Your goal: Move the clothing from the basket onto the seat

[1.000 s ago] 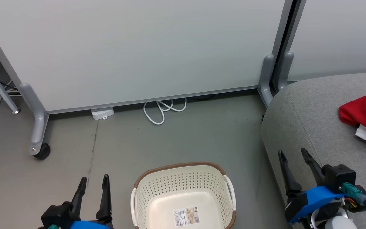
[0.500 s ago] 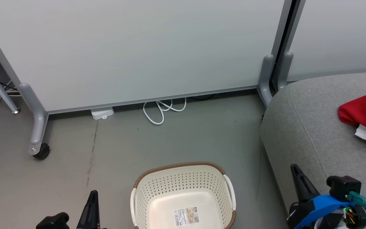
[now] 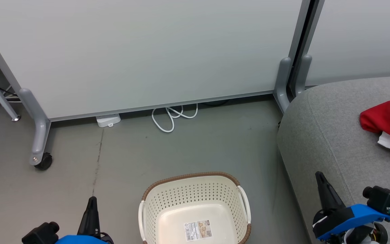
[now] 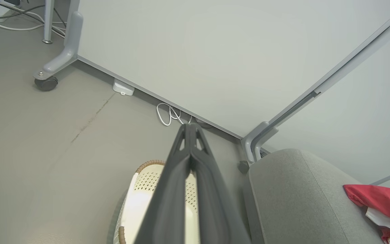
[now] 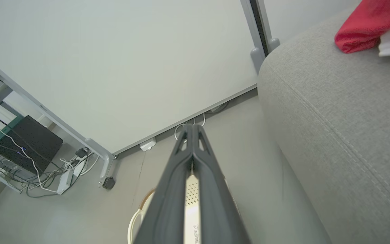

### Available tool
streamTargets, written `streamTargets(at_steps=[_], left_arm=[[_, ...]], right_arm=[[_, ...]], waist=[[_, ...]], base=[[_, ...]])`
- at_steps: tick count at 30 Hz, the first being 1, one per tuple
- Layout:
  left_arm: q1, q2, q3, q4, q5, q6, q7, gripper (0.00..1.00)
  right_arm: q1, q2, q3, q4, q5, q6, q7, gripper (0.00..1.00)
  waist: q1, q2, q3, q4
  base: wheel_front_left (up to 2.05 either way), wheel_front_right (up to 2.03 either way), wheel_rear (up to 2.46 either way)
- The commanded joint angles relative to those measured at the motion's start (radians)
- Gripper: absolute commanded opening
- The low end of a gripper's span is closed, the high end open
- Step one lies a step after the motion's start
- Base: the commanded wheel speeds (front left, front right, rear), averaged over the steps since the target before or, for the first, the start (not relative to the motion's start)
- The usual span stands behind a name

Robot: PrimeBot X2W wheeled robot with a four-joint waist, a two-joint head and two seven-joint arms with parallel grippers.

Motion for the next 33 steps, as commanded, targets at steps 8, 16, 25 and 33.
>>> streamTargets(at_steps=[8, 16, 25, 33], left_arm=[[-0.049, 0.0, 0.026, -0.03, -0.124, -0.001, 0.034, 0.0], [-0.06, -0.003, 0.043, -0.041, -0.222, -0.001, 0.063, 0.0], [-0.071, -0.005, 0.058, -0.051, -0.312, -0.001, 0.09, 0.0], [-0.082, -0.007, 0.073, -0.061, -0.395, -0.002, 0.114, 0.0]], right_arm=[[-0.017, -0.001, -0.012, -0.029, 0.147, 0.0, 0.025, 0.0], [-0.018, -0.001, -0.02, -0.037, 0.263, 0.0, 0.042, 0.0], [-0.02, 0.0, -0.027, -0.045, 0.37, 0.0, 0.059, 0.0], [-0.022, 0.0, -0.034, -0.051, 0.467, 0.0, 0.074, 0.0]], waist=[[0.0, 0.0, 0.001, -0.002], [0.0, 0.0, 0.002, -0.003], [0.0, 0.0, 0.003, -0.005], [0.0, 0.0, 0.004, -0.006]], base=[[0.0, 0.0, 0.0], [0.0, 0.0, 0.0], [0.0, 0.0, 0.0], [0.0, 0.0, 0.0]])
